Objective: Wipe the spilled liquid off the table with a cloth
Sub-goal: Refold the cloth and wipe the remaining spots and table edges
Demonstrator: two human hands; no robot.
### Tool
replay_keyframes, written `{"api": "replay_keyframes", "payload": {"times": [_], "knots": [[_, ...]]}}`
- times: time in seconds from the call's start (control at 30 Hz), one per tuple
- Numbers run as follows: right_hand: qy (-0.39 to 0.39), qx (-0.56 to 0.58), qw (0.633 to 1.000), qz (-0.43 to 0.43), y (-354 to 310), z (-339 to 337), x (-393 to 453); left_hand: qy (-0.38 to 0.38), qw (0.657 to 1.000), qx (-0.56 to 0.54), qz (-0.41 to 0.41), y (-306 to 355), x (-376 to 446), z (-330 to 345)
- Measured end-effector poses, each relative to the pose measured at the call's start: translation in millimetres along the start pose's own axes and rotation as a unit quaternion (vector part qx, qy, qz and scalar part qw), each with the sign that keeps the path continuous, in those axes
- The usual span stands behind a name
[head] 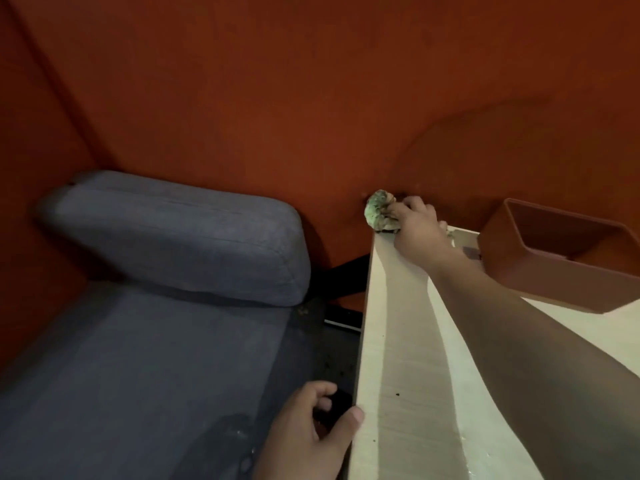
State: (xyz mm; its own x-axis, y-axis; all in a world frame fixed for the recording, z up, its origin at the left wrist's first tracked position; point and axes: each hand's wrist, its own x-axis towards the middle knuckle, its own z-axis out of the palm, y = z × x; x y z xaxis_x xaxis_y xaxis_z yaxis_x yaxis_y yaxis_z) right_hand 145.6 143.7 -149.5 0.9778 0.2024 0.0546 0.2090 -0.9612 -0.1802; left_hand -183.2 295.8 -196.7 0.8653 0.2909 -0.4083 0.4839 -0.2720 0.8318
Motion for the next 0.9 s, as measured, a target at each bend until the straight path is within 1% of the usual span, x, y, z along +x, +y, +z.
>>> {"api": "replay_keyframes", "payload": {"times": [0.07,0.13,0.23,0.3,0.33,0.37,0.4,0.43,0.47,0.5,0.53,0.57,0.67,0.73,0.8,0.9], "knots": [[0.007,0.023,1.000,-0.006,0,3,-4,-0.010,1.000,0.002,0.001,1,2,-2],[0.002,0.007,1.000,-0.024,1,2,-11,-0.021,1.000,0.009,0.003,2,4,-3],[-0.013,-0.015,0.997,-0.079,0,-6,-35,-0.040,0.999,0.007,0.001,6,5,-6],[-0.045,-0.021,0.990,-0.134,3,-10,-54,-0.042,0.999,0.004,0.006,8,5,-4],[-0.074,-0.014,0.983,-0.165,5,-15,-61,-0.042,0.999,0.010,0.007,8,4,-3],[-0.102,0.013,0.978,-0.182,7,-22,-63,-0.040,0.999,0.019,0.009,10,3,-4],[-0.120,0.052,0.977,-0.170,10,-32,-62,-0.040,0.999,0.028,0.012,11,1,-3],[-0.110,0.090,0.980,-0.141,15,-39,-56,-0.038,0.998,0.037,0.017,13,0,-3],[-0.074,0.110,0.986,-0.106,21,-46,-46,-0.035,0.998,0.043,0.023,14,0,-3],[-0.034,0.105,0.991,-0.078,26,-53,-35,-0.035,0.998,0.046,0.026,16,-1,-3],[-0.013,0.092,0.994,-0.058,28,-57,-26,-0.036,0.998,0.050,0.028,17,-1,-4],[-0.015,0.081,0.995,-0.048,30,-57,-20,-0.040,0.997,0.054,0.028,19,-1,-3],[-0.076,0.014,0.996,-0.049,19,-32,-25,-0.041,0.997,0.062,0.019,18,-2,-2],[-0.054,-0.018,0.997,-0.050,13,-10,-40,-0.037,0.997,0.071,0.021,18,-3,-1],[-0.042,-0.003,0.997,-0.057,11,4,-47,-0.033,0.997,0.071,0.019,15,-2,0],[-0.015,0.008,0.997,-0.074,14,7,-39,-0.037,0.997,0.061,0.025,9,0,1]]}}
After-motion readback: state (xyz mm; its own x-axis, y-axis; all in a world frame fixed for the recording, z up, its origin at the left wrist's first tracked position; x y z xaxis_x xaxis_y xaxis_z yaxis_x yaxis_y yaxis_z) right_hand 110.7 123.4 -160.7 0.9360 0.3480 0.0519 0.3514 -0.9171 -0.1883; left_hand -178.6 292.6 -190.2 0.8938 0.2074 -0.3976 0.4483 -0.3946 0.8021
